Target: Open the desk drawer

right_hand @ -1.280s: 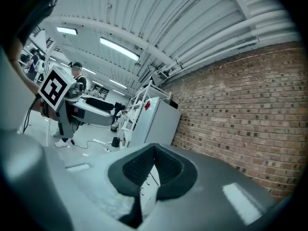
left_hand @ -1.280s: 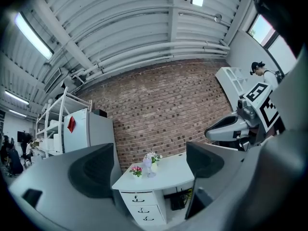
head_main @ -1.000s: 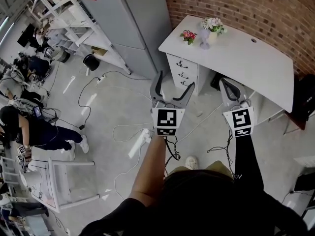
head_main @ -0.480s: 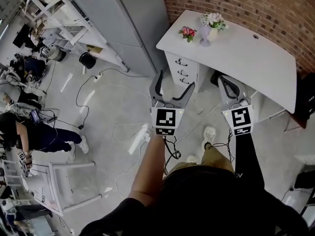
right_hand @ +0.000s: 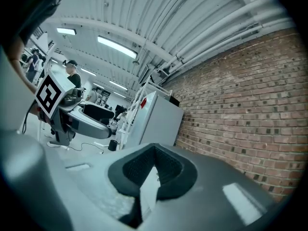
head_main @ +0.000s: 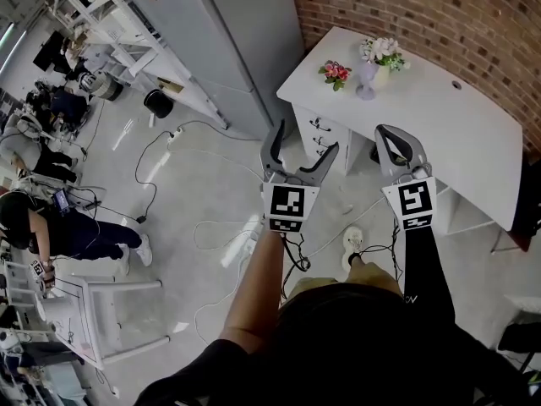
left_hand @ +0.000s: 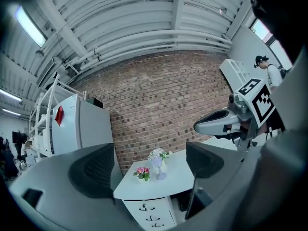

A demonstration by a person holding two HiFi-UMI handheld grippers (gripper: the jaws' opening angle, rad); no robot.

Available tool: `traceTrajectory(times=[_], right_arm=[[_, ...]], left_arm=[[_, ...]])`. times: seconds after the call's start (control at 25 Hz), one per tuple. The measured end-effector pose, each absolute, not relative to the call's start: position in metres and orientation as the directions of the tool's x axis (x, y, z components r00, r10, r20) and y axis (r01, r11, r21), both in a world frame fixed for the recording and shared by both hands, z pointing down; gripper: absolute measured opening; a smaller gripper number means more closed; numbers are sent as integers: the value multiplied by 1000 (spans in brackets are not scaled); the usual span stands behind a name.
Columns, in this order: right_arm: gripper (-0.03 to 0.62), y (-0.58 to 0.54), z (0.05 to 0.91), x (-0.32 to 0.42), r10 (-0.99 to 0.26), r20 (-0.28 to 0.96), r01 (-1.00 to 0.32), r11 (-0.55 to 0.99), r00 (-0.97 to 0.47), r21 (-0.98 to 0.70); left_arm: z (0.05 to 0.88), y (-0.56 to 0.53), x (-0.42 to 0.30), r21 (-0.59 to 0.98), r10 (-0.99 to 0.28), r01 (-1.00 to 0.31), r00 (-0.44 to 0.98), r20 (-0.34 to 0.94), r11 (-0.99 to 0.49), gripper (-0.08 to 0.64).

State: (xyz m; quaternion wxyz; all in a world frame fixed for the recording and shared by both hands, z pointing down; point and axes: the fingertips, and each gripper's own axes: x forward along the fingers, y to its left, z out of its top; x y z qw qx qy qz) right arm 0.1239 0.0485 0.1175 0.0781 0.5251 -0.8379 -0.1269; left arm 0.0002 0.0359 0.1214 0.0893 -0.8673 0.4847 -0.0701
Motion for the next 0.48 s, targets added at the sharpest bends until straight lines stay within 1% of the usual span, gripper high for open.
traceTrajectory(times=[0.48], right_arm=[[0,-72,124,128,-843,17,-806,519,-537,283]], left_arm=[[137,-67,5,-182,-898,-880,432,80,-439,469]])
